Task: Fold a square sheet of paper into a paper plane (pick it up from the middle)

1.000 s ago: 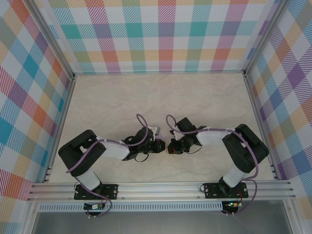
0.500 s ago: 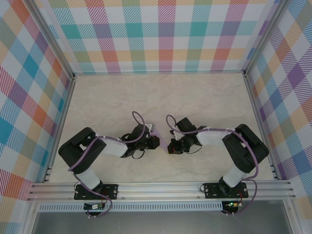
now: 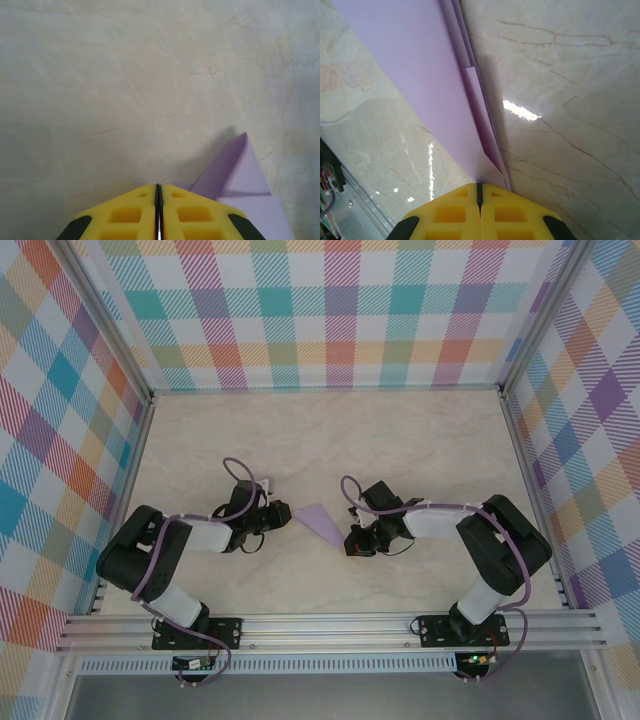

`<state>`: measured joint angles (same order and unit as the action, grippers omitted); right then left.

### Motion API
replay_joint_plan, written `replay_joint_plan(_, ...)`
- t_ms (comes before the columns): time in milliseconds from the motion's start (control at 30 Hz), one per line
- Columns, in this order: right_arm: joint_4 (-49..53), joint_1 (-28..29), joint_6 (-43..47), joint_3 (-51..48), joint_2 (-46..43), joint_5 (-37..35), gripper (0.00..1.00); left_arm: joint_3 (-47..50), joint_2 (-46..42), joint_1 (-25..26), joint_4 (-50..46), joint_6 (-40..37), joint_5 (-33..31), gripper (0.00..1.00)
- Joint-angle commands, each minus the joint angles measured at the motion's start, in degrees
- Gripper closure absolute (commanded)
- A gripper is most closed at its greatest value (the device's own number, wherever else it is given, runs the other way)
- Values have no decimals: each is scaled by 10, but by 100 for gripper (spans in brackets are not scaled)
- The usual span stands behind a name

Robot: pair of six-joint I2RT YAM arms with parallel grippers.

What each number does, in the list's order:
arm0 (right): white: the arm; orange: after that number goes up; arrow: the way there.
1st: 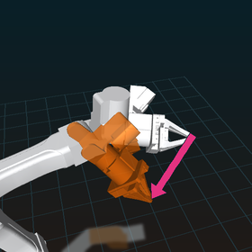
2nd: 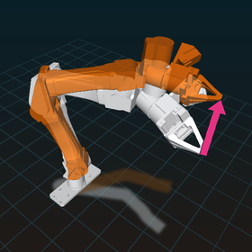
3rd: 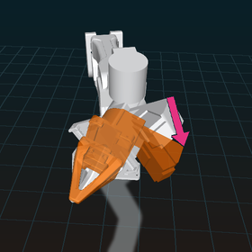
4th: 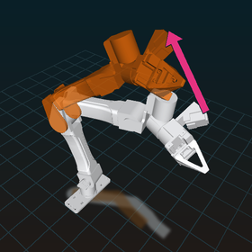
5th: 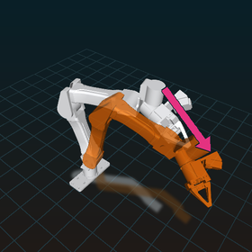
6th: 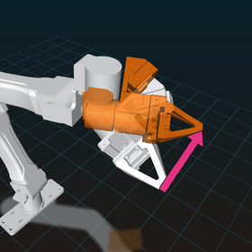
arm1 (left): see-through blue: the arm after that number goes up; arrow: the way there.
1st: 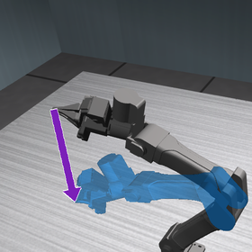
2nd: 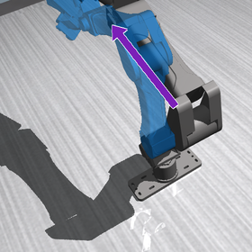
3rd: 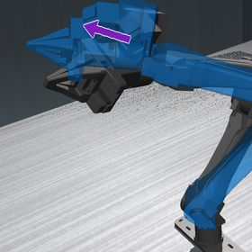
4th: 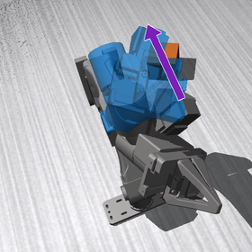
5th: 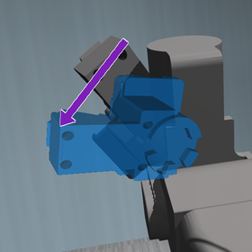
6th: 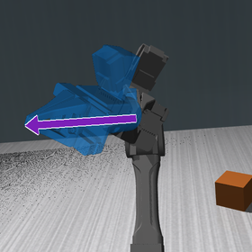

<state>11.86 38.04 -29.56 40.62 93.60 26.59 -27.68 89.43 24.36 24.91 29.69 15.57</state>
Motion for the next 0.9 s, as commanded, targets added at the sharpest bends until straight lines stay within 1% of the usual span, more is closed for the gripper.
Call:
replay_joint_plan(0, 77, -2, 6, -12, 6, -40, 100, -16, -67, -5, -50, -10, 24, 90)
replay_joint_plan(67, 77, -2, 6, -9, 5, -39, 100, -24, -110, -3, -66, 1, 28, 89)
replay_joint_plan(167, 77, -2, 6, -7, 2, -38, 100, -31, -170, 12, -91, 9, 17, 88)
replay_joint_plan(267, 79, -2, 6, -1, -2, -37, 100, -36, -201, 42, -99, 19, 17, 87)
replay_joint_plan(333, 78, -2, 5, 3, -5, -33, 100, -43, -202, 65, -102, 25, 23, 87)
replay_joint_plan(400, 74, -3, 5, 5, -12, -23, 100, -47, -191, 87, -92, 34, 37, 87)
replay_joint_plan(500, 72, -3, 4, 15, -22, -17, 100, -39, -159, 120, -49, 52, 48, 88)
replay_joint_plan(600, 71, -2, 1, 24, -26, -12, 100, -39, -109, 149, -10, 63, 51, 88)
replay_joint_plan(733, 72, -2, 3, 31, -26, -9, 100, -60, -37, 179, 23, 70, 53, 89)
replay_joint_plan(867, 74, -2, 1, 30, -31, -10, 100, -78, 14, 197, 39, 71, 44, 90)
